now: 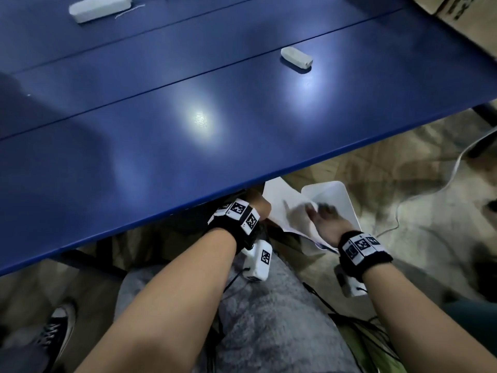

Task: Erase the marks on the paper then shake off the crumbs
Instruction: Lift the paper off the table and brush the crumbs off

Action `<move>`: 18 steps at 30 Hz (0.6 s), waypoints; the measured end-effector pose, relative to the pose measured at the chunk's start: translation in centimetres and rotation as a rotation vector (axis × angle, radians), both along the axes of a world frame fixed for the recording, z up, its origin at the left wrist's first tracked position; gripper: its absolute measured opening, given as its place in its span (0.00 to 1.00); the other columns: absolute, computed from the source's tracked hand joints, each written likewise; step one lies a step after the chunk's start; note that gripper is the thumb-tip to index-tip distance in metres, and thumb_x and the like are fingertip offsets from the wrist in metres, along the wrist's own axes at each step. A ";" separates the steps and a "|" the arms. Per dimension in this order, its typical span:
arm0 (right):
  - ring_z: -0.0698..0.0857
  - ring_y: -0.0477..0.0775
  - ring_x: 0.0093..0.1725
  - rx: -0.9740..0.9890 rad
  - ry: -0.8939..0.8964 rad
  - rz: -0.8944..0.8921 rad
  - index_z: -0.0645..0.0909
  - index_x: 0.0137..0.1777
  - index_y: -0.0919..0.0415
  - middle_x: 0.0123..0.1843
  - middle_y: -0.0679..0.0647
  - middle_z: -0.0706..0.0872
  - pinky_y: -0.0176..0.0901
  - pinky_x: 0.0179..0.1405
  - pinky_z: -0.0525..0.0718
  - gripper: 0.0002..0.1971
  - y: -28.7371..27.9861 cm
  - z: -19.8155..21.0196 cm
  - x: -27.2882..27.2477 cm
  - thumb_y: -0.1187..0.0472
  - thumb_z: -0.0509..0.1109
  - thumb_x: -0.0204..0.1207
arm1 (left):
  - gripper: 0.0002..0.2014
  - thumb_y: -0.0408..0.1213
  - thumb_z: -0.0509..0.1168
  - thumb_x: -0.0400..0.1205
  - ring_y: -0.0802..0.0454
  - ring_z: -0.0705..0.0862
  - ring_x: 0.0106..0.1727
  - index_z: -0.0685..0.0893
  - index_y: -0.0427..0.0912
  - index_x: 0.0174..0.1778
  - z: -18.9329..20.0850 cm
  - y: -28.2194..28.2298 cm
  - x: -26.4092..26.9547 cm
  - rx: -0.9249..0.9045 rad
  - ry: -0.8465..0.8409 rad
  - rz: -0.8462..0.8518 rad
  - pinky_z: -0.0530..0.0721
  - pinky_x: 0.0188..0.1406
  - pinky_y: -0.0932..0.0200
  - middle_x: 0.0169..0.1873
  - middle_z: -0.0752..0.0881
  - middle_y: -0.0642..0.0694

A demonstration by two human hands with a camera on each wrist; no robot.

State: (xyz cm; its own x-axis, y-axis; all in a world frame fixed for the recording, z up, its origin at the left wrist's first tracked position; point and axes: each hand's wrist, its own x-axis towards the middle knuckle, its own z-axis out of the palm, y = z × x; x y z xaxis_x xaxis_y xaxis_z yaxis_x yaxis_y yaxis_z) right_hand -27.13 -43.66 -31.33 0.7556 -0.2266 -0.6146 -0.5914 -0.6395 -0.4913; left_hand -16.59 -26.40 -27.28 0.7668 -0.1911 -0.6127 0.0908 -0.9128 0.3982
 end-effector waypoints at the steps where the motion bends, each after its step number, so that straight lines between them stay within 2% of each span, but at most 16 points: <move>1: 0.58 0.49 0.85 0.098 -0.102 -0.003 0.55 0.86 0.44 0.87 0.44 0.58 0.55 0.85 0.53 0.46 1.3 1.0 0.6 0.21 0.37 0.71 | 0.20 0.32 0.61 0.86 0.37 0.79 0.72 0.75 0.27 0.74 0.0 -0.1 0.0 0.009 0.006 -0.037 0.77 0.63 0.54 0.71 0.79 0.32; 3: 0.54 0.38 0.84 0.422 -0.319 0.061 0.54 0.85 0.41 0.85 0.35 0.55 0.44 0.86 0.48 0.38 3.8 2.2 1.8 0.26 0.46 0.76 | 0.19 0.32 0.59 0.88 0.39 0.78 0.72 0.75 0.28 0.74 -0.1 -0.2 -0.2 0.018 0.022 -0.113 0.76 0.58 0.60 0.72 0.79 0.33; 5: 0.48 0.33 0.84 0.514 -0.324 0.182 0.50 0.85 0.38 0.85 0.32 0.50 0.40 0.84 0.46 0.32 5.4 2.8 2.8 0.33 0.45 0.82 | 0.18 0.35 0.59 0.88 0.39 0.79 0.71 0.78 0.30 0.72 0.1 -0.2 -0.4 0.033 0.029 -0.157 0.76 0.59 0.60 0.70 0.80 0.33; 7: 0.44 0.34 0.83 0.387 -0.193 0.227 0.46 0.86 0.43 0.86 0.36 0.46 0.47 0.86 0.44 0.26 4.0 0.5 3.4 0.45 0.42 0.89 | 0.15 0.43 0.63 0.83 0.38 0.83 0.64 0.84 0.37 0.58 0.1 -0.3 0.1 0.084 -0.013 -0.157 0.81 0.62 0.54 0.64 0.85 0.35; 8: 0.44 0.38 0.85 0.290 -0.088 0.230 0.44 0.86 0.46 0.87 0.40 0.45 0.54 0.86 0.46 0.26 2.9 -1.3 3.3 0.49 0.42 0.90 | 0.12 0.47 0.63 0.79 0.38 0.85 0.59 0.82 0.41 0.48 0.1 -0.2 0.4 0.105 -0.038 -0.143 0.82 0.62 0.52 0.60 0.86 0.36; 9: 0.47 0.45 0.86 0.186 0.005 0.241 0.42 0.86 0.49 0.88 0.45 0.45 0.59 0.85 0.49 0.27 1.6 -3.1 3.1 0.49 0.43 0.90 | 0.12 0.49 0.63 0.76 0.38 0.85 0.57 0.78 0.43 0.41 0.0 0.0 0.7 0.122 -0.058 -0.136 0.82 0.61 0.51 0.58 0.87 0.37; 10: 0.52 0.53 0.87 0.059 0.106 0.243 0.44 0.87 0.52 0.88 0.53 0.49 0.61 0.83 0.54 0.30 0.4 -4.9 2.8 0.44 0.44 0.88 | 0.12 0.48 0.64 0.76 0.38 0.85 0.56 0.75 0.43 0.38 0.2 0.1 0.8 0.138 -0.063 -0.140 0.82 0.61 0.51 0.56 0.88 0.37; 12: 0.65 0.65 0.82 -0.106 0.210 0.086 0.51 0.86 0.53 0.85 0.66 0.61 0.58 0.81 0.61 0.45 -1.5 -6.6 2.5 0.25 0.40 0.76 | 0.11 0.46 0.66 0.78 0.38 0.85 0.56 0.75 0.43 0.42 0.4 0.2 0.9 0.137 -0.077 -0.129 0.82 0.63 0.49 0.55 0.87 0.39; 13: 0.67 0.67 0.81 -0.157 0.234 -0.028 0.53 0.86 0.54 0.83 0.69 0.63 0.57 0.80 0.62 0.47 -2.1 -6.0 2.4 0.23 0.38 0.75 | 0.10 0.45 0.67 0.79 0.38 0.85 0.58 0.76 0.43 0.45 0.8 0.2 0.8 0.140 -0.084 -0.125 0.82 0.64 0.49 0.56 0.87 0.39; 15: 0.64 0.67 0.82 -0.130 0.076 -0.228 0.53 0.86 0.62 0.84 0.70 0.62 0.55 0.82 0.59 0.37 -2.2 -2.7 3.0 0.37 0.42 0.85 | 0.10 0.45 0.66 0.79 0.38 0.84 0.60 0.78 0.44 0.51 0.7 0.3 0.9 0.141 -0.082 -0.117 0.80 0.64 0.51 0.60 0.86 0.39; 17: 0.62 0.62 0.83 0.101 -0.170 -0.229 0.59 0.83 0.66 0.84 0.62 0.64 0.49 0.83 0.59 0.27 -0.9 0.7 3.4 0.53 0.49 0.89 | 0.13 0.45 0.66 0.81 0.37 0.83 0.63 0.80 0.42 0.56 0.5 0.0 0.6 0.128 -0.077 -0.109 0.79 0.60 0.54 0.62 0.84 0.37; 18: 0.63 0.59 0.83 0.238 -0.248 -0.221 0.61 0.83 0.66 0.82 0.57 0.67 0.44 0.81 0.60 0.25 0.7 2.4 3.5 0.54 0.50 0.89 | 0.15 0.44 0.65 0.82 0.37 0.83 0.64 0.81 0.38 0.60 0.5 -0.4 0.4 0.099 -0.062 -0.096 0.78 0.60 0.54 0.62 0.84 0.36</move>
